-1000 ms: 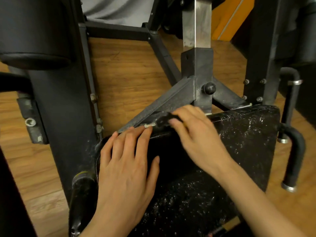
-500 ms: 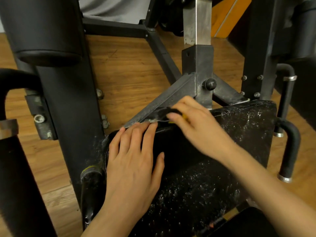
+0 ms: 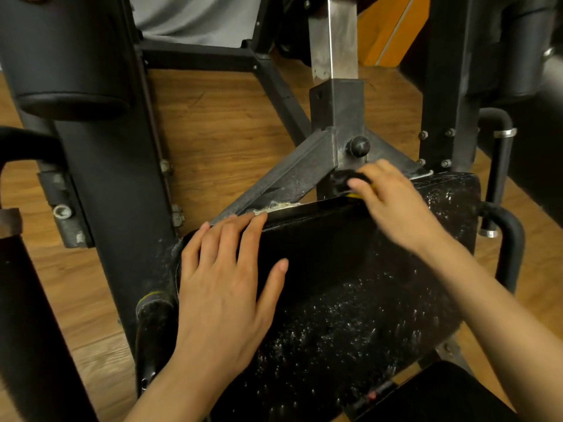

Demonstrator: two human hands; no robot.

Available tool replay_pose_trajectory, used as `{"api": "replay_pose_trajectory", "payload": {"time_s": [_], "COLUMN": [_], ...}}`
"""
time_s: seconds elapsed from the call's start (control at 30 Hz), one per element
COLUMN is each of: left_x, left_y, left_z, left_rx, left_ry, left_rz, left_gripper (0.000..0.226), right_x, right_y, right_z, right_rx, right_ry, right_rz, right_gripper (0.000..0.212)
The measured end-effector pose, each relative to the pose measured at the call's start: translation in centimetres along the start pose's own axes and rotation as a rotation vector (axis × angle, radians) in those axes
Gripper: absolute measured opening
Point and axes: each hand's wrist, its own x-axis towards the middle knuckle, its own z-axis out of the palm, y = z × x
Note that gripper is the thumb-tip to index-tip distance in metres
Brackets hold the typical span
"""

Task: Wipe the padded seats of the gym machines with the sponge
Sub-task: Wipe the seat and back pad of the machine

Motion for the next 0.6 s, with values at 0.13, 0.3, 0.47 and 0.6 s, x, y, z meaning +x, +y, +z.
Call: {"api": "replay_pose_trajectory", "payload": {"time_s": [0.13,0.3,0.47,0.6], "left_x": [0.2,0.1,0.0,0.4], "left_y": [0.2,0.2,0.3,0.9], "left_z": [0.2,0.2,0.1,-0.1], "left_rx": [0.032,0.046,0.037,-0.014], "left_ry": [0.004,0.027,0.034,0.054], "left_rz": [-0.012,-0.002,0.01,0.001], "left_gripper": [0.059,0.055,0.05,0.047], "right_x": [-0.3,-0.8,-1.4,-6.9], "right_y": [-2.8,-4.1,2.2,-1.5], "right_z": [1.8,2.4,1.0,6.4], "right_rx": [0.003,0.102,0.105,0.351], "right_ry": [0.067,-0.005,0.267,0.602], "right_rz": [-0.001,-0.219,0.048,-0.007], "right_gripper": [0.026,0.023,0.023,0.037]}}
